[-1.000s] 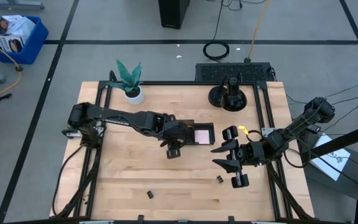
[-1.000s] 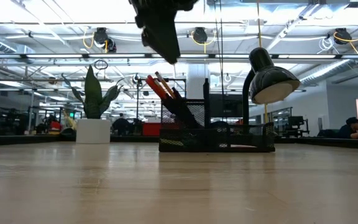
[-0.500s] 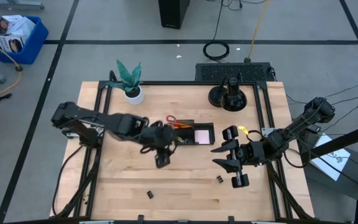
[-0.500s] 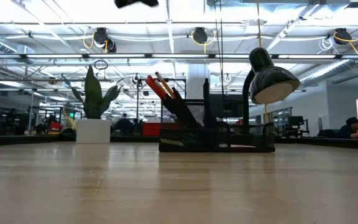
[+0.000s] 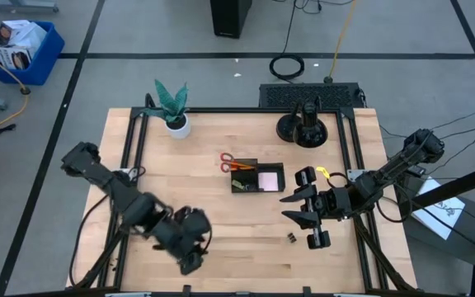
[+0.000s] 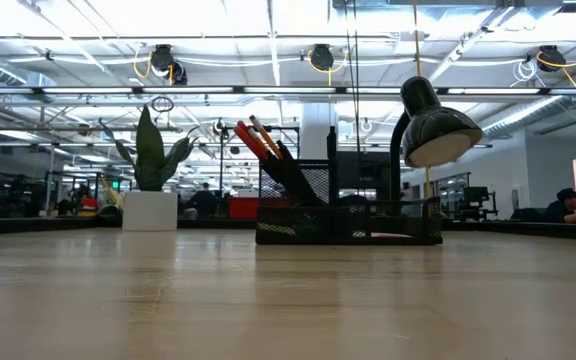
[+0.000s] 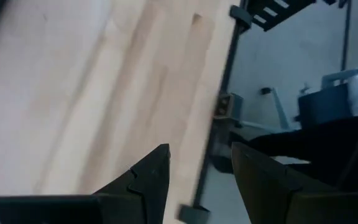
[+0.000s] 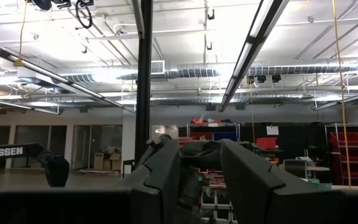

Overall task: Pick and place office supplies into organizer
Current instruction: Put the left black binder clip into the desk organizer

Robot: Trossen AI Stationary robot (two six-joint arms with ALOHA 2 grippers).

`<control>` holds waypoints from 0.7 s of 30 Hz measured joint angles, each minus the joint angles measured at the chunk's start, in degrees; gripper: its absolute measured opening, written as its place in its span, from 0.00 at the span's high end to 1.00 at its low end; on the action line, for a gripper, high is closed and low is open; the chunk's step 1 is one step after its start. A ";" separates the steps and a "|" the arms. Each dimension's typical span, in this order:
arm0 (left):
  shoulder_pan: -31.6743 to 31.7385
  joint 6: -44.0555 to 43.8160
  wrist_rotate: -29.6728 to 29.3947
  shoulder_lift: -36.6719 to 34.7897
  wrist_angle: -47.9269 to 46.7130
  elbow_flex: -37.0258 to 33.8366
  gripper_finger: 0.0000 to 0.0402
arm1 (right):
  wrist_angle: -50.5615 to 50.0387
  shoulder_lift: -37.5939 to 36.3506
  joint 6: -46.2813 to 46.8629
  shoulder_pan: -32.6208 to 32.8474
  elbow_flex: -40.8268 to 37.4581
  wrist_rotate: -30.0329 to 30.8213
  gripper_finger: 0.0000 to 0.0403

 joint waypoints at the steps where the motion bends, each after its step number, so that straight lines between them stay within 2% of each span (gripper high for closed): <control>1: -1.26 -2.14 -0.19 -0.05 0.02 0.00 0.56 | 0.00 0.00 0.00 0.00 0.00 -0.03 0.73; 7: -6.89 -15.18 -2.89 2.12 -0.33 0.00 0.56 | -0.25 0.00 0.82 0.02 0.00 -0.12 0.73; 12: -9.05 -25.93 -4.46 5.96 -0.31 -0.02 0.56 | -0.83 0.00 1.95 0.02 0.00 -0.12 0.73; 15: -9.32 -29.27 -4.40 8.49 -0.30 -0.02 0.56 | -1.09 0.00 1.95 0.04 0.00 -0.14 0.73; 21: -9.25 -30.03 -2.57 14.34 -0.37 -0.04 0.56 | -1.32 0.00 2.57 0.04 0.00 -0.15 0.73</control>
